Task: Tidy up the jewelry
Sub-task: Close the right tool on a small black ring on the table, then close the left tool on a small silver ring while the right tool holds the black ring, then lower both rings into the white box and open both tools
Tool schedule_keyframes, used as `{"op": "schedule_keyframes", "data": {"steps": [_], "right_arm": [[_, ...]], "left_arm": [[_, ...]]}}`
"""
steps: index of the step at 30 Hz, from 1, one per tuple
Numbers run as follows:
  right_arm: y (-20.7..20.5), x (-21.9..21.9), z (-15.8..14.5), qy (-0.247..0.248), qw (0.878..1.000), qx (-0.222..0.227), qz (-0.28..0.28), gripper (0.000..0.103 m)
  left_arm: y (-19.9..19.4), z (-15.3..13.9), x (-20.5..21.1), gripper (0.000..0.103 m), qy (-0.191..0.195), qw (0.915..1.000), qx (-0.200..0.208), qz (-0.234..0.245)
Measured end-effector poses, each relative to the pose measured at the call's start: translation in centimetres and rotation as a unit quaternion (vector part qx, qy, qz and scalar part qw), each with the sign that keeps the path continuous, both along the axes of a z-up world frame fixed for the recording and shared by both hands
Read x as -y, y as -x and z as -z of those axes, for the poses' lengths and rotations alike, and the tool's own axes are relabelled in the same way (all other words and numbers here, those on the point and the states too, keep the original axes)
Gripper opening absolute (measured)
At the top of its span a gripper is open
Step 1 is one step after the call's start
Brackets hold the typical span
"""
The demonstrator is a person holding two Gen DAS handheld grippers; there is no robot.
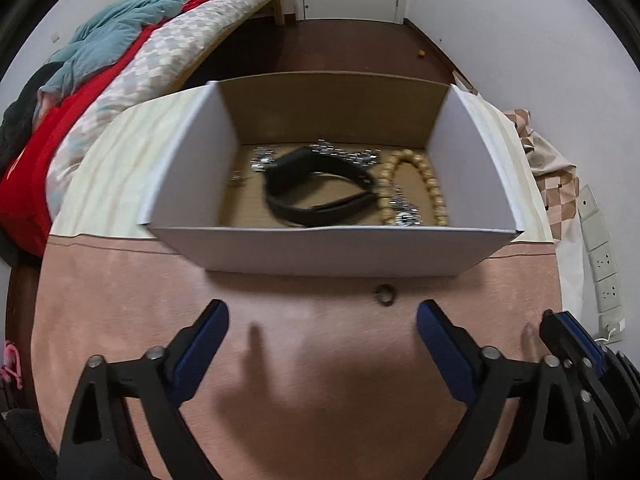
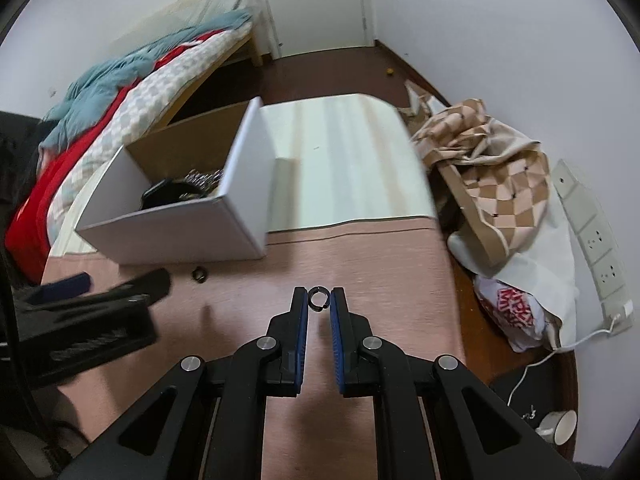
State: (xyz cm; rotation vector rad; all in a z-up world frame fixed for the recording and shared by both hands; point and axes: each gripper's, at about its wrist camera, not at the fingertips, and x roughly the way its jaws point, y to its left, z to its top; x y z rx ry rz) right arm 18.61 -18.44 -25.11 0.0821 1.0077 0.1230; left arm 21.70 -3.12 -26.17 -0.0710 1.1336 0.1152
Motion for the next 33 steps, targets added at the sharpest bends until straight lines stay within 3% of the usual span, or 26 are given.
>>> {"op": "schedule_keyframes", "data": {"steps": [5, 6, 8, 10, 12, 14, 22, 28, 33], "right_arm": [[-0.2, 1.9, -0.5, -0.005, 1.000, 0.004, 0.022, 0.012], [-0.2, 2.2, -0.5, -0.006, 1.000, 0.005, 0.024, 0.012], [-0.3, 2.6, -0.6, -0.008, 1.000, 0.005, 0.030, 0.012], [-0.4, 2.8, -0.6, -0.009, 0.999, 0.005, 0.033, 0.012], [-0.4, 2.8, -0.7, -0.009, 0.999, 0.005, 0.035, 0.012], [-0.3, 2.7, -0.8, -0.009, 0.999, 0.006, 0.036, 0.012], [0.3, 2.5, -2.3, -0.015, 0.999, 0.016, 0.034, 0.012], [0.1, 1.5, -6.1, -0.044, 0.998, 0.035, 0.014, 0.012], [-3.1, -1.2, -8.9, -0.083, 0.996, 0.040, -0.020, 0.012]], "left_arm": [[-1.1, 0.7, 1.4, 0.078, -0.011, 0.9999, 0.001, 0.008], [-1.2, 0.7, 1.6, 0.072, -0.013, 0.9999, 0.002, 0.010], [-1.5, 1.2, 2.0, 0.047, -0.013, 0.9997, -0.006, 0.018], [-1.3, 1.4, 2.0, 0.031, -0.006, 0.9997, -0.003, 0.024], [-1.4, 1.5, 2.0, 0.024, -0.013, 0.9996, 0.000, 0.025], [-1.5, 1.5, 2.0, 0.010, -0.009, 0.9996, 0.004, 0.028], [-0.2, -0.3, 1.2, 0.010, 0.009, 0.9991, 0.021, 0.035], [1.1, -6.0, -1.4, 0.010, 0.048, 0.9965, 0.051, 0.045], [-1.3, -9.6, -4.5, 0.010, 0.061, 0.9949, 0.068, 0.042]]}}
